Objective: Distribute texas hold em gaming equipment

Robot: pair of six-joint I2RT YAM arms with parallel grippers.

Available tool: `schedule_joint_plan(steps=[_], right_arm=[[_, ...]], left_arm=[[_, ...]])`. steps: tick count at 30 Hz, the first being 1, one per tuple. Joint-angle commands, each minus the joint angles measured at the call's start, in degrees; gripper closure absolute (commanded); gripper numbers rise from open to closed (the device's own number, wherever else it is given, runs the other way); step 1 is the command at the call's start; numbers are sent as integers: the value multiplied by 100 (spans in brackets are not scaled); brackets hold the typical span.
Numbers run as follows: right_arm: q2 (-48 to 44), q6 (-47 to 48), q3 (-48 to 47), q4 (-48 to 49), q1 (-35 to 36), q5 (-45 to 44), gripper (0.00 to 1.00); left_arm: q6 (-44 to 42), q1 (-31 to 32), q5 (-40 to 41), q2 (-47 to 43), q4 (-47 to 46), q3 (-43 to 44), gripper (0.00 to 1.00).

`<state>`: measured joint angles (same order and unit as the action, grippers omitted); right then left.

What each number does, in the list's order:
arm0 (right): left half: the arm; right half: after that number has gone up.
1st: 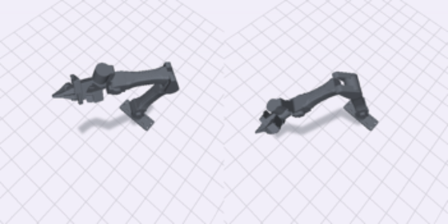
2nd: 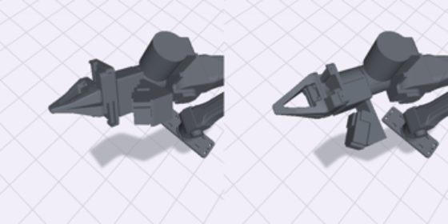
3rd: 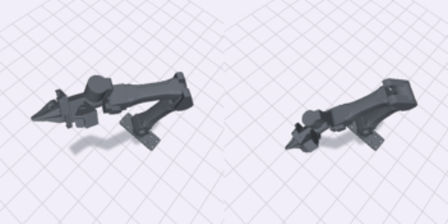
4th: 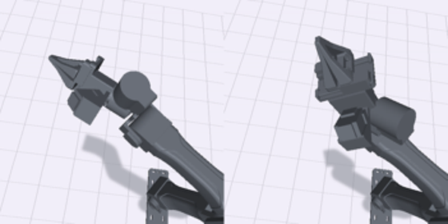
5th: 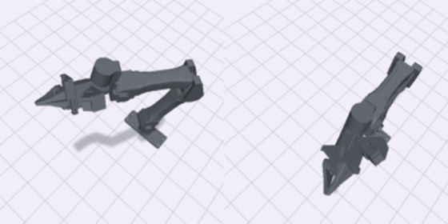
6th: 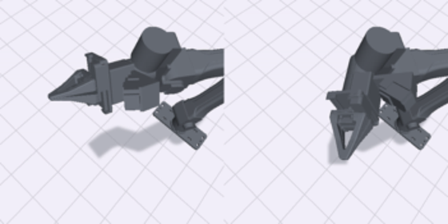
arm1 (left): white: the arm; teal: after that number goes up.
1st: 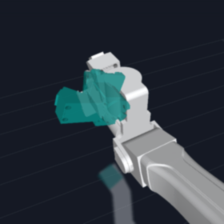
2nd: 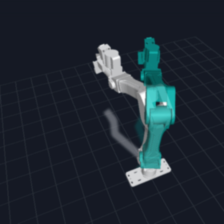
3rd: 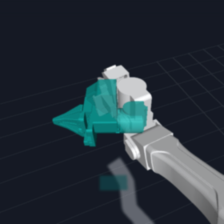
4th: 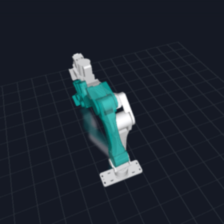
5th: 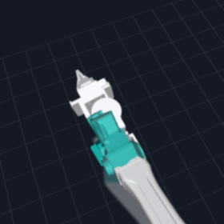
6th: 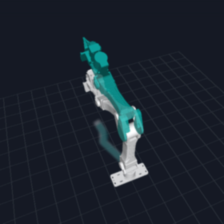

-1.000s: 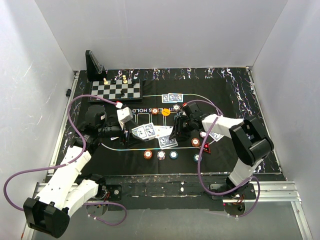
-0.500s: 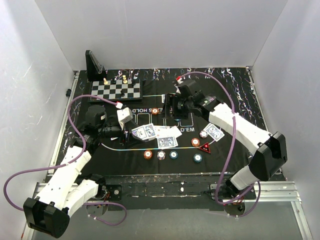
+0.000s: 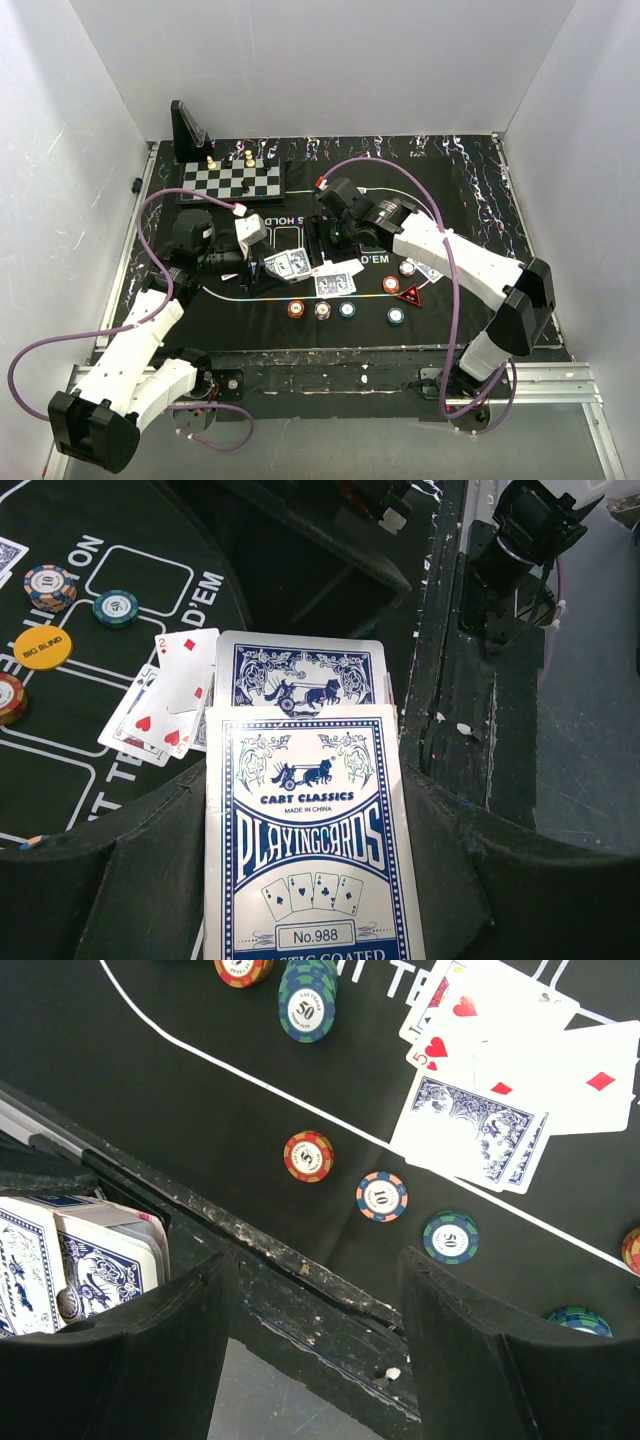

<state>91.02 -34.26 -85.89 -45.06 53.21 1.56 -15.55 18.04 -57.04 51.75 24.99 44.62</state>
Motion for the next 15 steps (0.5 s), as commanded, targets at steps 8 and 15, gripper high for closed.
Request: schedule_joint_plan(steps=[8,15], right_arm=[[258,-177,-640,-144,436,-60,30],[153,-230,-526,-3,445,2,29]], left_arm=[[-88,-29,-106,-68,-161,179,70],[-281,-38,-255,-33,-144,126,66]])
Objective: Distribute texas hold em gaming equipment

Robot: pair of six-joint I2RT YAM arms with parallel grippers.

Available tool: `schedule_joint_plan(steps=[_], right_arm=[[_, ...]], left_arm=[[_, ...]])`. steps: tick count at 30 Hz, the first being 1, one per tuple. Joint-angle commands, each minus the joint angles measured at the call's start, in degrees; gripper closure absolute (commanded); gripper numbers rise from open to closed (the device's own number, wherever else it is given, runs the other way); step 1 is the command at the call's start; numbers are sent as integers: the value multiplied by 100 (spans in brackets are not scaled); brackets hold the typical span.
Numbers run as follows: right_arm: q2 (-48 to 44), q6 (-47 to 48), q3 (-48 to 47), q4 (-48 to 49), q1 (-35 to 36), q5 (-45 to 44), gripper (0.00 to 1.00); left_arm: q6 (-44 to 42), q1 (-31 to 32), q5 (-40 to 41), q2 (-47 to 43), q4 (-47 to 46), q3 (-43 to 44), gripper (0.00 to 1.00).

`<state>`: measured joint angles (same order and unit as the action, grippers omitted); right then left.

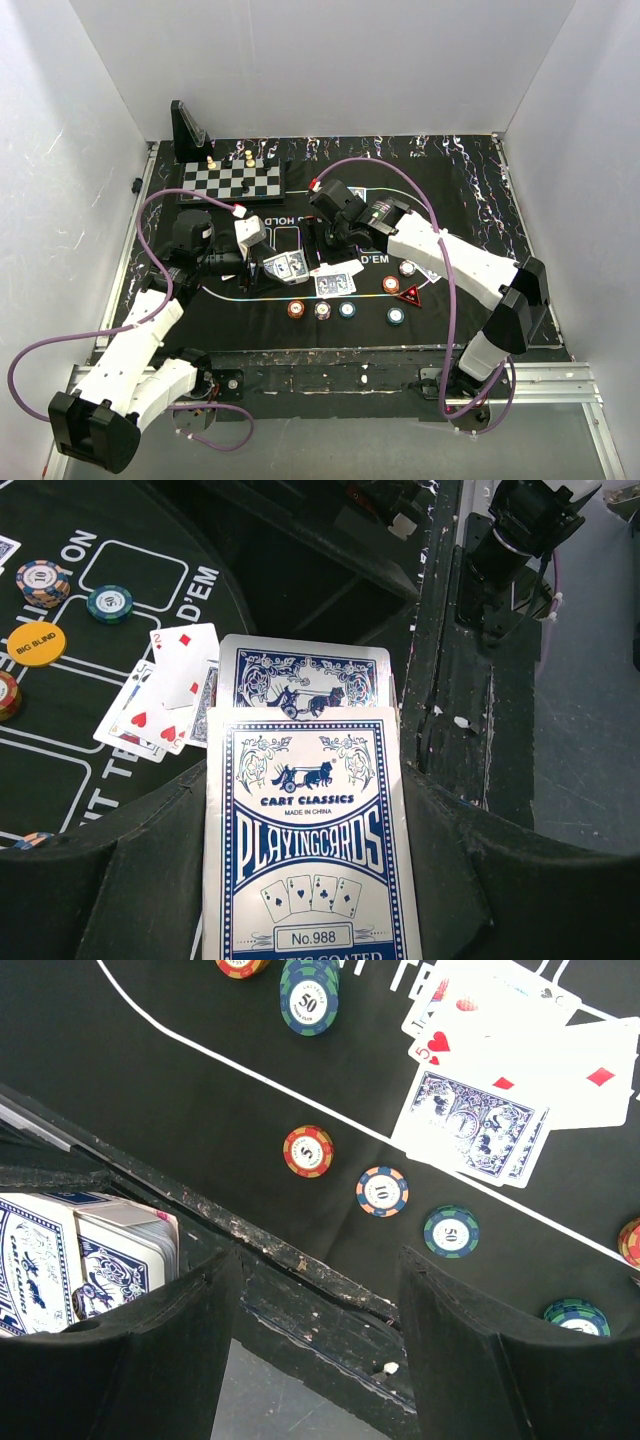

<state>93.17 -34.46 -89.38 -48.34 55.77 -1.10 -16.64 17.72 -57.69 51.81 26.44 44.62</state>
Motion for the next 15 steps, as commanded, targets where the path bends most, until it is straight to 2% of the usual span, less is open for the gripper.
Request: schedule_joint_plan(steps=[1,4,7,9,12,15], right_arm=[[-105,-184,-124,229,137,208,28],[-403,-193,235,9,-170,-126,22],[-1157,-490,990,454,-750,66,16],[-1728,-789,1509,1034,-1198,670,14],[-2503,-1448,2423,2571,-1551,1593,12],[-2654,-1853,2707,3556,-1604,2410,12]], left_arm=[[-199,4,-190,-40,-306,134,66],[-374,4,-225,-48,-131,187,67],[-497,-5,-269,-75,1,231,69],[-489,-5,-304,-75,2,231,69],[-454,4,-357,-49,-7,240,69],[-427,4,-339,-48,-42,240,69]])
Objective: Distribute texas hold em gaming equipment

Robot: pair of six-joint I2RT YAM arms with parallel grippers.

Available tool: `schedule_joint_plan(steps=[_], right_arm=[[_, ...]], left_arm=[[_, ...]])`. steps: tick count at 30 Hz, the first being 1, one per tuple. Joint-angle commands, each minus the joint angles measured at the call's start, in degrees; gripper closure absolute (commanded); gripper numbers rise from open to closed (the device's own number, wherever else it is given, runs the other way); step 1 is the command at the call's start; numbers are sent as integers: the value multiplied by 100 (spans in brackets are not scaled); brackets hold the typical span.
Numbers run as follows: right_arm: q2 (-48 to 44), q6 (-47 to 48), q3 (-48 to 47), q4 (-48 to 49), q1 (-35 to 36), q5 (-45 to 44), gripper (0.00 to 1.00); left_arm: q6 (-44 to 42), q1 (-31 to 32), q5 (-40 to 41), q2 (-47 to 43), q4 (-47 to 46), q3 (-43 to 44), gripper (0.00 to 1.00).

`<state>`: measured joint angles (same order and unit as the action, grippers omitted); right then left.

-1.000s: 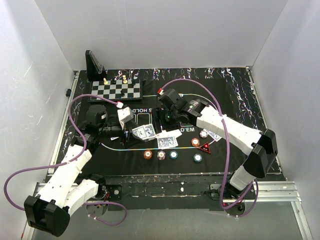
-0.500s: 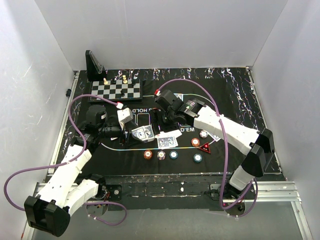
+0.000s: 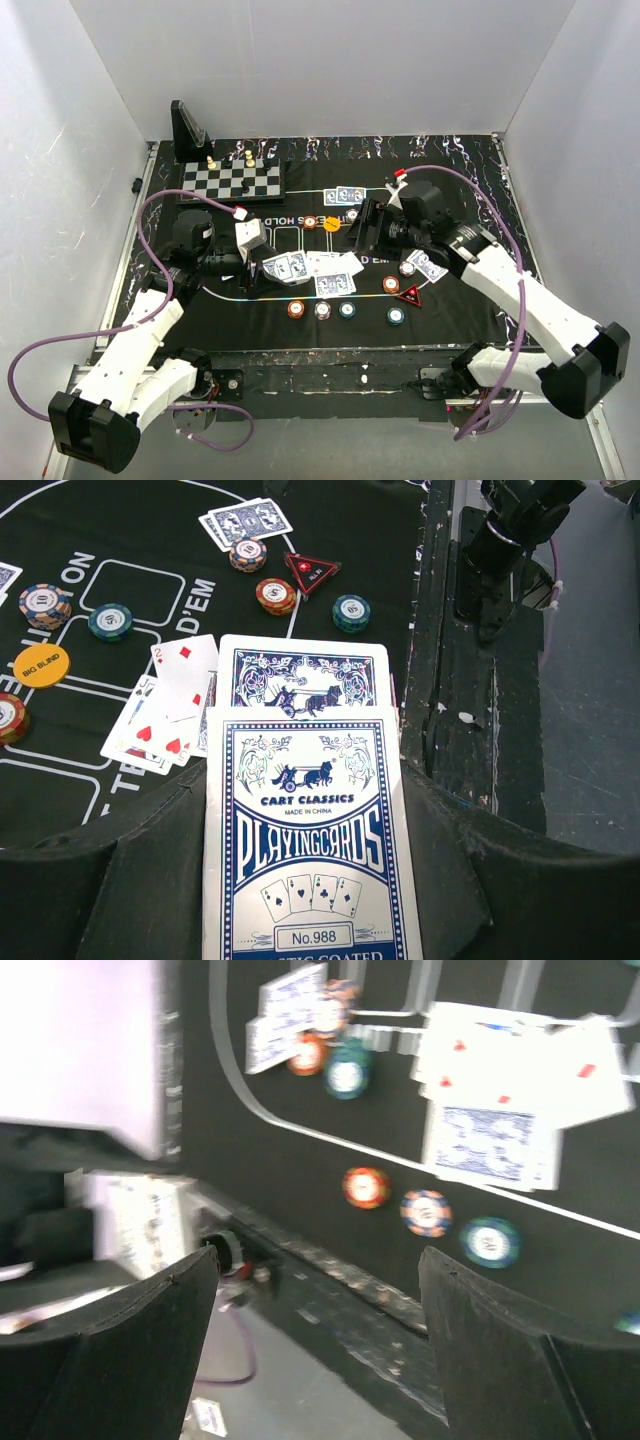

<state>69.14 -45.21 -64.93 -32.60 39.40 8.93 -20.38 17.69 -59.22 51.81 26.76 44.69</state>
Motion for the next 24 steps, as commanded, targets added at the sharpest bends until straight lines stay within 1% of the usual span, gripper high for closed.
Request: schedule_joint_plan(steps=[1,4,5,7,13,20,21,24], right_arm=[[-235,-970,357,2394,33,1662,12],[-16,-1594,691,3686,42,2498,11],[107,-1735,727,3995,50,2656,11],[318,-1868,727,4252,85,2824,11],[872,-1834,560,4315,358,3097,10],[1268,-1825,279,4218,674,3062,9],[1312,-1842,218,4227,709,3054,11],[1540,-2009,112,4340,815,3115,27]], left_arm=[[-54,6,-186,-57,-84,233,69],[25,-3,-169,-66,-162,242,69],[69,-3,-169,-66,-189,242,69],[148,-3,-151,-75,-268,251,69],[289,-3,-72,-75,-356,277,69],[324,6,42,-84,-488,286,68],[324,6,51,-75,-497,278,68],[307,6,60,-40,-497,278,68]])
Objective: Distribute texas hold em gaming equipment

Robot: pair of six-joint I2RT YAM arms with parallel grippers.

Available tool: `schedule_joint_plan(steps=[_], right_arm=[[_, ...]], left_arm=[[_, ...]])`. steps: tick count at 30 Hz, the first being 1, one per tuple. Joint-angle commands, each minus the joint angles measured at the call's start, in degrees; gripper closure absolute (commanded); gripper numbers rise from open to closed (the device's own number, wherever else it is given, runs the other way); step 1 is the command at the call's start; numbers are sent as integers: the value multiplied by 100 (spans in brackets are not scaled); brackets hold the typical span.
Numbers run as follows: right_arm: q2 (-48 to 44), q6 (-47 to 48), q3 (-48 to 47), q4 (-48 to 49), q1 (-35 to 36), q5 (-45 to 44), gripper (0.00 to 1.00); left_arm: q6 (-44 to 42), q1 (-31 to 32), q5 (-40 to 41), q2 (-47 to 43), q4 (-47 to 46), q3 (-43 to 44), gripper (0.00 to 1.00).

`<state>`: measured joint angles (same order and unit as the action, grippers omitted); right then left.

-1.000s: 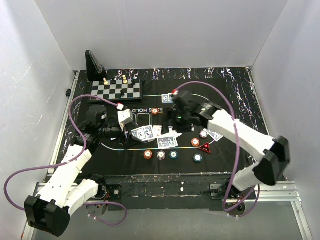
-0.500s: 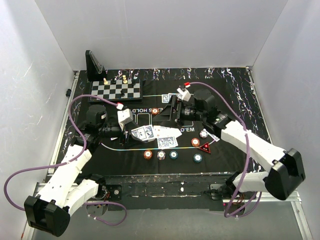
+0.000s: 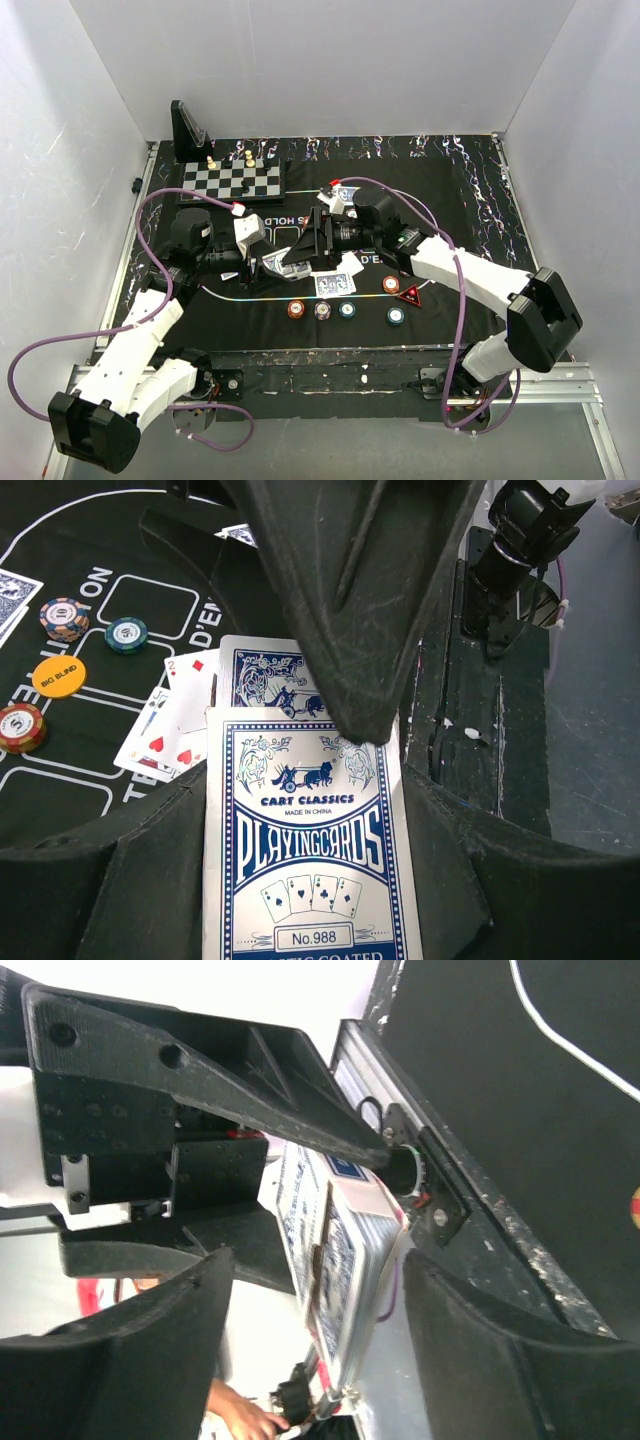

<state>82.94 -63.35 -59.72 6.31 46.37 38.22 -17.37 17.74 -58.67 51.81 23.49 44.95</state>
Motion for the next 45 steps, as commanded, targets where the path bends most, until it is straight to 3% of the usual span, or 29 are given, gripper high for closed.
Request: schedule_joint_plan(steps=[1,5,8,15,20,27,29,32,37,45], right_arm=[[214,-239,-435,494,153,195,33],[372,-344,-426,591,232,195,62],[407,-362,-400,609,250,186,74],[530,-257,-619,337,311,160,78],[610,-248,-672,240,329,212,65],[575,156,-848,-463,338,256,29],[444,410,-848,-900,294,161,22],[-4,771,-629,-1534,75,-138,18],[-883,1149,-225,-2203,-575,-534,16],[-1324,1167,461,-2327,-1270,-438,15]], left_arm=[[-12,2,5,-40,-169,243,68],[-257,2,14,-48,-11,207,66],[-522,2,84,-101,200,225,61],[-1198,10,471,92,806,347,56],[-1857,10,471,233,1430,401,60],[-2569,-7,515,154,1984,129,71],[-2614,-59,524,14,1932,-47,73],[-3008,-489,252,-154,2168,-267,75],[-4448,-1412,-196,311,3090,-303,75],[-5618,-1554,-487,891,2775,-900,71]])
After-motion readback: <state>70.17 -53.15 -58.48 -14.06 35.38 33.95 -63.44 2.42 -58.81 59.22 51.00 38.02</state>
